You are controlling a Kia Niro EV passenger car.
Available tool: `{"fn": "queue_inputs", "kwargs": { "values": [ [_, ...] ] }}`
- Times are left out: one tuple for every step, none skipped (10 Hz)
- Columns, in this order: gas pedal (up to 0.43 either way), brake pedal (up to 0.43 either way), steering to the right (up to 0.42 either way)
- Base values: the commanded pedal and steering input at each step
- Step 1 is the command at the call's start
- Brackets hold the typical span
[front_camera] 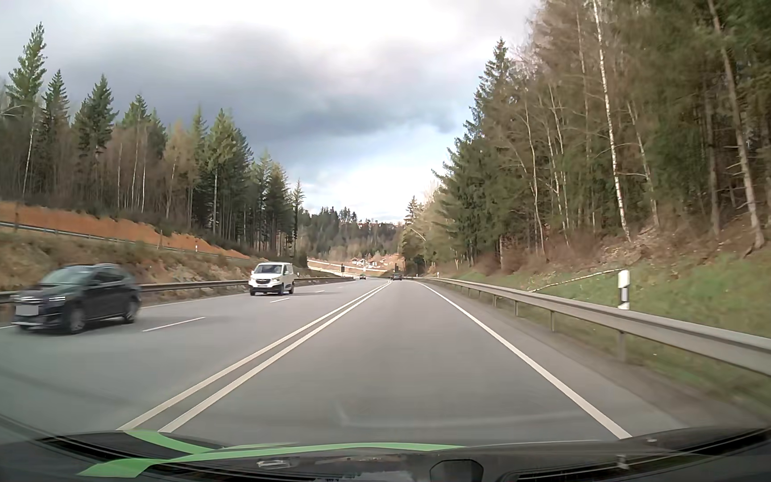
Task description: Follow the waypoints while adhering to traffic rules and regulations
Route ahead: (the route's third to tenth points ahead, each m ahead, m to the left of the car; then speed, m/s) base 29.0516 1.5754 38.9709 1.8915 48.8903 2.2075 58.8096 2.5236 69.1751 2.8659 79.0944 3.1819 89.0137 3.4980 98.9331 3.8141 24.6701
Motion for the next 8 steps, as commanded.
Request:
{"fn": "queue_inputs", "kwargs": {
  "values": [
    [0.079,0.0,-0.003],
    [0.079,0.0,-0.003],
    [0.079,0.0,-0.003],
    [0.079,0.0,-0.003],
    [0.079,0.0,-0.003],
    [0.079,0.0,-0.003],
    [0.079,0.0,-0.003],
    [0.079,0.0,-0.003]
  ]
}}
